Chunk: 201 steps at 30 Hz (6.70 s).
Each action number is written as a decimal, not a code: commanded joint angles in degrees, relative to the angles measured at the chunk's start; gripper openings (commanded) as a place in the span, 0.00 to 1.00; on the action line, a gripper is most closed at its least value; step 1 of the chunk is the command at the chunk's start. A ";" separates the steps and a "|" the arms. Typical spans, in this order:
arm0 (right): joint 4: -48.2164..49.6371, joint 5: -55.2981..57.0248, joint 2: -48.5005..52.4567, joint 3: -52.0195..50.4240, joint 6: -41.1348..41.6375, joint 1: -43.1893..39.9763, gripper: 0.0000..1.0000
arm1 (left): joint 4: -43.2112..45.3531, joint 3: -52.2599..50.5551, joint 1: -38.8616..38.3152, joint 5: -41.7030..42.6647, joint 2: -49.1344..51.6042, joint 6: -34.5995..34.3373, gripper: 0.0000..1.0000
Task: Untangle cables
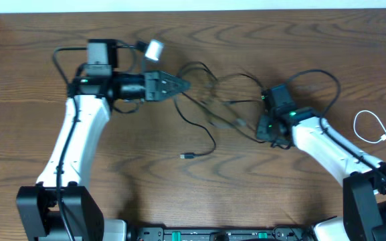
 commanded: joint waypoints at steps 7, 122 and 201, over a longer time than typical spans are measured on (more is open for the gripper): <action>3.32 -8.39 -0.11 -0.46 -5.07 -5.18 0.01 | -5.18 0.79 4.26 0.48 0.22 -0.09 0.07; 22.93 -41.35 -4.98 0.48 -29.33 -7.78 0.01 | -17.33 0.63 -15.87 -49.48 16.94 -25.79 0.45; 22.60 1.64 -16.85 10.10 -30.08 -51.30 0.01 | -20.26 0.63 -12.52 -51.78 20.72 -13.31 0.07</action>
